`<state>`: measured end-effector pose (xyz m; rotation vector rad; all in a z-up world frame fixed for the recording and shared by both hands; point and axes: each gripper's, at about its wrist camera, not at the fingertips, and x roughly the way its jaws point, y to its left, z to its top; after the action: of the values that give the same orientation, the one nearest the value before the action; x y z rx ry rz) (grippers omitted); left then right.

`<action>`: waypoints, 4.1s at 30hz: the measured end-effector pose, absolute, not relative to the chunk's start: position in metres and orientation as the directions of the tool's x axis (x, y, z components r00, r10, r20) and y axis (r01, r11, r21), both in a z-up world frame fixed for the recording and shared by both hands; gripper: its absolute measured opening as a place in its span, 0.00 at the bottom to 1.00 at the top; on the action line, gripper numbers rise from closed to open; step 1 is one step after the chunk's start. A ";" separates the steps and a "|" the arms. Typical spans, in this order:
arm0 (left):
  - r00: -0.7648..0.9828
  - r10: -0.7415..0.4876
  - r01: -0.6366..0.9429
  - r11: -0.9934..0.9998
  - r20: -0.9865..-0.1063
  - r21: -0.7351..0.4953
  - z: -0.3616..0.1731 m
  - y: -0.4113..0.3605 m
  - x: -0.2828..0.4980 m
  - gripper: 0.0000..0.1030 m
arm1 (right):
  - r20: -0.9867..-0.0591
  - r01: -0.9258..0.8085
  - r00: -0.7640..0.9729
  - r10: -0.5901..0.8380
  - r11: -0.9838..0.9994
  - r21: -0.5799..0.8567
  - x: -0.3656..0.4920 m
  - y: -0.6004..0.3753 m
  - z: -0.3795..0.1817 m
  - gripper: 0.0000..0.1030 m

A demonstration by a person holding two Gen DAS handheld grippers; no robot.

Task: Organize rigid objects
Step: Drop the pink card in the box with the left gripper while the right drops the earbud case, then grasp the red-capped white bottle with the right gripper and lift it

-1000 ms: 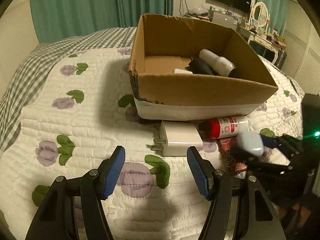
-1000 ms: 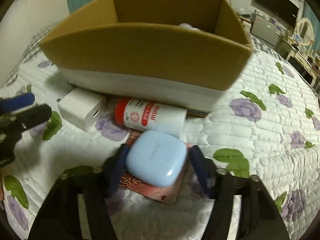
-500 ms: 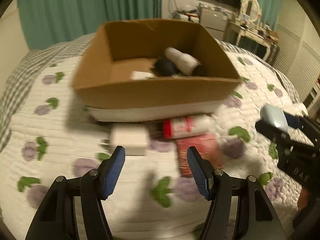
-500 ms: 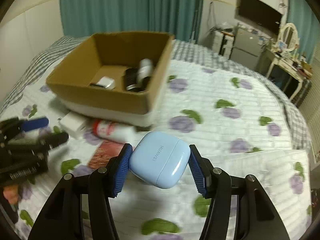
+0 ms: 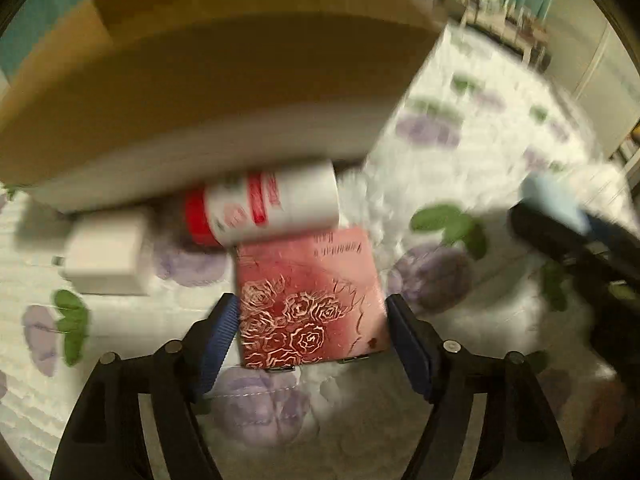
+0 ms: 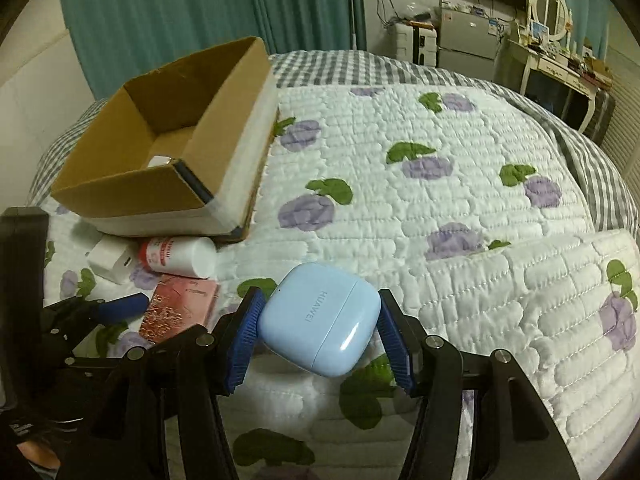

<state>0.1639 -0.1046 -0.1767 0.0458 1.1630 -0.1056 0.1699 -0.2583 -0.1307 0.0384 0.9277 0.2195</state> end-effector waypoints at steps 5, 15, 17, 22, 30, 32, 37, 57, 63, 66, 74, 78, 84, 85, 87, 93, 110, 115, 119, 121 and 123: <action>0.423 -0.066 0.097 0.995 -0.904 -0.028 -0.177 -0.102 0.164 0.77 | -0.791 -0.181 0.572 0.216 0.974 0.136 0.170 -0.257 -0.132 0.55; 0.485 -0.117 0.123 0.990 -0.867 -0.065 -0.147 -0.094 0.137 0.71 | -0.772 -0.187 0.603 0.203 0.976 0.111 0.161 -0.252 -0.122 0.55; 0.498 -0.133 0.127 0.989 -0.857 -0.080 -0.139 -0.092 0.124 0.71 | -0.763 -0.187 0.614 0.201 0.976 0.107 0.157 -0.251 -0.116 0.55; 0.490 -0.199 0.143 0.979 -0.849 -0.147 -0.125 -0.076 0.110 0.21 | -0.745 -0.189 0.641 0.182 0.979 0.077 0.143 -0.245 -0.097 0.55; 0.512 -0.276 0.174 0.961 -0.814 -0.217 -0.107 -0.071 0.098 0.12 | -0.737 -0.183 0.660 0.146 0.983 0.031 0.117 -0.236 -0.078 0.55; 0.540 -0.280 0.188 0.959 -0.793 -0.210 -0.092 -0.071 0.092 0.10 | -0.737 -0.177 0.662 0.137 0.984 0.024 0.111 -0.236 -0.075 0.55; 0.613 -0.290 0.204 0.957 -0.735 -0.206 -0.052 -0.063 0.080 0.09 | -0.718 -0.170 0.685 0.121 0.985 0.004 0.100 -0.231 -0.056 0.55; 0.775 -0.108 0.087 0.994 -0.623 -0.063 0.030 0.007 0.190 0.09 | -0.612 -0.353 0.743 0.273 0.936 -0.011 0.183 -0.158 0.025 0.55; 0.734 -0.090 0.090 0.995 -0.674 -0.036 -0.012 0.012 0.240 0.09 | -0.628 -0.412 0.716 0.306 0.911 -0.026 0.252 -0.127 0.000 0.55; 0.715 -0.093 0.106 0.994 -0.693 -0.024 -0.029 0.011 0.258 0.09 | -0.640 -0.425 0.702 0.312 0.905 -0.025 0.273 -0.122 -0.021 0.55; 0.695 -0.095 0.119 0.993 -0.713 -0.016 -0.052 0.009 0.275 0.12 | -0.674 -0.438 0.658 0.335 0.899 0.019 0.295 -0.128 -0.066 0.55; 0.714 -0.079 0.116 0.993 -0.696 0.007 -0.038 0.005 0.261 0.44 | -0.658 -0.428 0.667 0.349 0.903 0.045 0.292 -0.135 -0.059 0.72; 0.747 -0.060 0.097 0.995 -0.662 0.020 -0.001 0.001 0.215 0.55 | -0.598 -0.378 0.754 0.271 0.924 -0.058 0.247 -0.150 -0.015 0.77; 0.752 -0.058 0.101 0.994 -0.657 0.028 0.003 0.002 0.207 0.57 | -0.582 -0.364 0.770 0.261 0.929 -0.065 0.233 -0.156 -0.006 0.79; 0.762 -0.044 0.101 0.994 -0.647 0.051 0.009 0.002 0.188 0.61 | -0.567 -0.350 0.783 0.256 0.935 -0.062 0.211 -0.164 0.002 0.86; 0.762 -0.028 0.077 0.996 -0.647 0.048 0.001 0.014 0.136 0.61 | -0.614 -0.272 0.760 0.211 0.962 -0.005 0.154 -0.187 -0.023 0.98; 0.676 0.000 -0.022 1.000 -0.737 -0.021 -0.093 0.054 0.124 0.61 | -0.776 -0.233 0.616 0.137 0.972 -0.013 0.169 -0.130 -0.140 0.98; 0.637 0.004 -0.046 0.998 -0.771 -0.032 -0.106 0.058 0.133 0.61 | -0.792 -0.279 0.584 0.177 0.960 0.009 0.193 -0.108 -0.162 0.98; 0.616 0.026 -0.046 0.999 -0.787 -0.003 -0.114 0.054 0.139 0.61 | -0.806 -0.309 0.556 0.202 0.951 0.025 0.205 -0.098 -0.177 0.89; 0.606 0.031 -0.040 0.999 -0.795 0.009 -0.119 0.050 0.140 0.61 | -0.806 -0.290 0.560 0.192 0.957 0.027 0.210 -0.101 -0.181 0.79; 0.600 0.028 -0.031 0.999 -0.800 0.011 -0.122 0.046 0.140 0.61 | -0.801 -0.284 0.557 0.219 0.957 0.064 0.211 -0.108 -0.180 0.78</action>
<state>0.1400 0.0458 -0.1216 -0.0040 0.9270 0.0339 0.2105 -0.1084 -0.1803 -0.0759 0.9340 0.2969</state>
